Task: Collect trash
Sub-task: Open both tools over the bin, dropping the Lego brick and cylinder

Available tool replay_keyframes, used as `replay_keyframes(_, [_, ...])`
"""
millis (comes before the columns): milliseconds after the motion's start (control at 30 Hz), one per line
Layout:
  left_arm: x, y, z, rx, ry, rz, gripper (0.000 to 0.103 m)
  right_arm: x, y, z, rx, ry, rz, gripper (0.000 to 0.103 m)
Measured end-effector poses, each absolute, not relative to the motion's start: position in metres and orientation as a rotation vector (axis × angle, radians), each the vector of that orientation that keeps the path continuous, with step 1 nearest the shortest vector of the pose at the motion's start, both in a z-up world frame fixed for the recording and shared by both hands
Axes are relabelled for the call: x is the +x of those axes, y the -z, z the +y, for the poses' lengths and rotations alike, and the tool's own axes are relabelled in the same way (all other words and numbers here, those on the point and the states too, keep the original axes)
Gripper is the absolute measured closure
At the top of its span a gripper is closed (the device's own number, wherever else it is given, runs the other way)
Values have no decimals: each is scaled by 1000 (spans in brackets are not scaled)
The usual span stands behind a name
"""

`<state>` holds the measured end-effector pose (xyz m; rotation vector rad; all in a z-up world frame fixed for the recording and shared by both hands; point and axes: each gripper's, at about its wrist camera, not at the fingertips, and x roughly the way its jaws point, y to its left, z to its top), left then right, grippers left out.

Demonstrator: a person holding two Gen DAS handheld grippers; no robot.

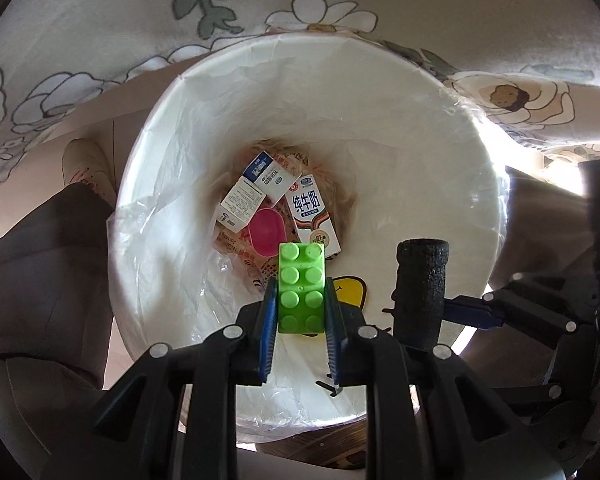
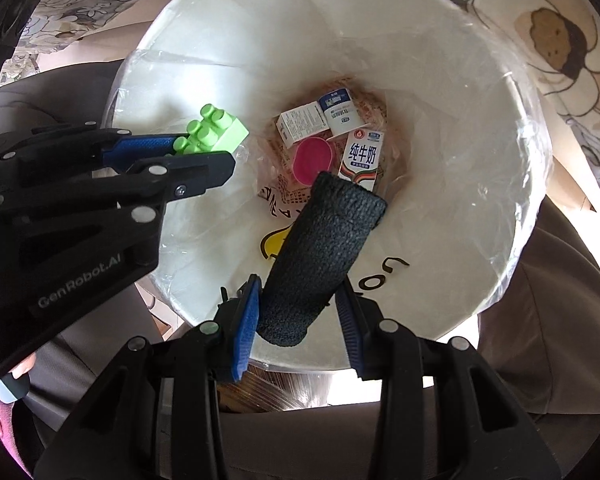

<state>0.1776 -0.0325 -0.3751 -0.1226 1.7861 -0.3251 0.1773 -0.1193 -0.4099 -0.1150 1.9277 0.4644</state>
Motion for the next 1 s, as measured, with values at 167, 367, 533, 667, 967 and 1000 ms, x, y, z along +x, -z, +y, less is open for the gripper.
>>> replay_keyframes(167, [176,384,-36,-126,329,1809,79,176,418,-123,-87,-451,1943,63])
replay_keyframes(367, [176,392,-35,-147,331,1833,76,175,428,-125,-74,-444,1967,62])
replay_keyframes(533, [175,392,-35,-144,315,1823,54,179,433,-131,-31,-421,1971,52])
replay_keyframes(667, [175,393,-35,-131,318,1828,54,180,434,-132,-23,-418,1970,52])
replay_keyframes(967, [175,391,-36,-137,321,1823,54,181,435,-136,-38,-407,1965,52])
replay_keyframes(1000, [175,390,-36,-136,322,1820,54,181,433,-137,-36,-406,1963,52])
